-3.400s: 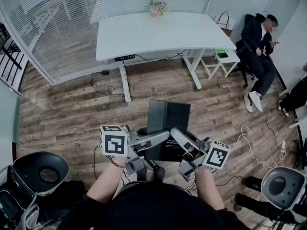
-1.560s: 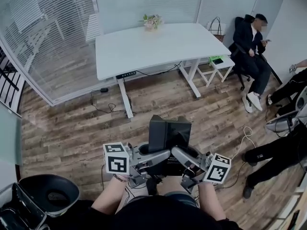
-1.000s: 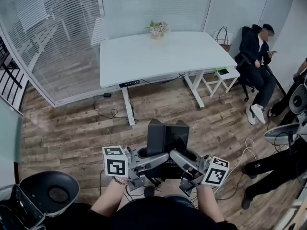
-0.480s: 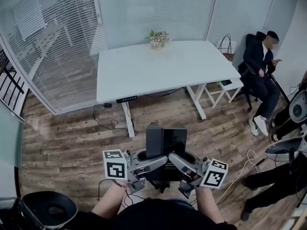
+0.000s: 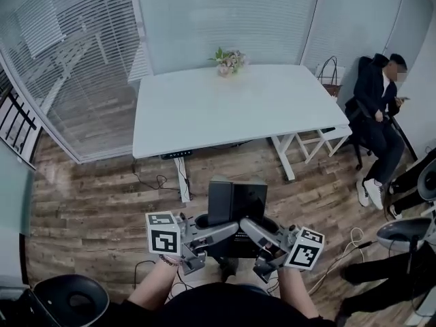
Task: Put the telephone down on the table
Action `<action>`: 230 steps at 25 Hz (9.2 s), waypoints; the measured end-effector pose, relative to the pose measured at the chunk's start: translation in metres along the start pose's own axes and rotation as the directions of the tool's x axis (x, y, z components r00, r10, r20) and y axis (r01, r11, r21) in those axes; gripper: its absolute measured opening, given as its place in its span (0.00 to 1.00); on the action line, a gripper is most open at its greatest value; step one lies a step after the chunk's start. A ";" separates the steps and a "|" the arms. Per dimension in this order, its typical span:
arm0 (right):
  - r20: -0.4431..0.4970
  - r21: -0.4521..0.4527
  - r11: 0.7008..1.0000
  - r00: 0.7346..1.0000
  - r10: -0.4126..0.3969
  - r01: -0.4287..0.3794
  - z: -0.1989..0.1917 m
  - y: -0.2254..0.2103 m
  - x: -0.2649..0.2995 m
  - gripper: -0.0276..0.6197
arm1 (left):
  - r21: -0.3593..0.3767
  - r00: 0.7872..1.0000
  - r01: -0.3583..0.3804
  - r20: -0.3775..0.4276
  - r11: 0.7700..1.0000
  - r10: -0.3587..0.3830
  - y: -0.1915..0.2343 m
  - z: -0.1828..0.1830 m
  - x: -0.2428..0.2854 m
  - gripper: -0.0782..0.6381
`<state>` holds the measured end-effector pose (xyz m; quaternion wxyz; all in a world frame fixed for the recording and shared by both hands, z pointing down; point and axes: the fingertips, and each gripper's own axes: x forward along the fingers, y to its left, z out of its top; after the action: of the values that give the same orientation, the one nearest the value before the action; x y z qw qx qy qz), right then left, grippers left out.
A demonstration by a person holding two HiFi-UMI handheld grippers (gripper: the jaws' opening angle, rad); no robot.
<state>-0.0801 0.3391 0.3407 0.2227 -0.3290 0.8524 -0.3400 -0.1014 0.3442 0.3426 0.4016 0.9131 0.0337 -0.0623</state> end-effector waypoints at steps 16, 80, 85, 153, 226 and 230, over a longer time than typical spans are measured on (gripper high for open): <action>-0.062 0.008 0.999 0.997 0.040 -0.040 0.061 -0.061 0.004 0.30 | 0.002 0.997 -0.040 0.061 0.999 0.039 0.051 0.037 0.059 0.37; -0.025 -0.008 0.999 0.999 0.038 -0.038 0.130 -0.137 0.055 0.30 | 0.020 0.999 -0.020 0.030 1.000 0.020 0.130 0.114 0.095 0.37; -0.015 -0.013 1.000 1.000 0.025 -0.025 0.150 -0.160 0.074 0.30 | 0.023 1.000 -0.008 0.021 1.000 0.007 0.154 0.139 0.102 0.37; -0.112 0.058 0.996 0.991 0.073 -0.066 0.287 -0.327 0.263 0.30 | -0.016 0.991 -0.088 0.097 0.996 0.089 0.349 0.345 0.122 0.37; -0.311 0.303 0.953 0.946 0.088 0.011 0.246 -0.473 0.268 0.30 | -0.258 0.951 -0.248 0.118 0.934 0.285 0.489 0.302 0.137 0.37; -0.321 0.316 0.948 0.944 0.081 0.026 0.242 -0.477 0.268 0.30 | -0.278 0.950 -0.245 0.122 0.929 0.287 0.494 0.300 0.136 0.37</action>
<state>0.0780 -0.2207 0.4832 0.1317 -0.2156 0.8166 -0.5191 0.0622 -0.2087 0.4828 0.5235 0.8408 -0.1152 -0.0754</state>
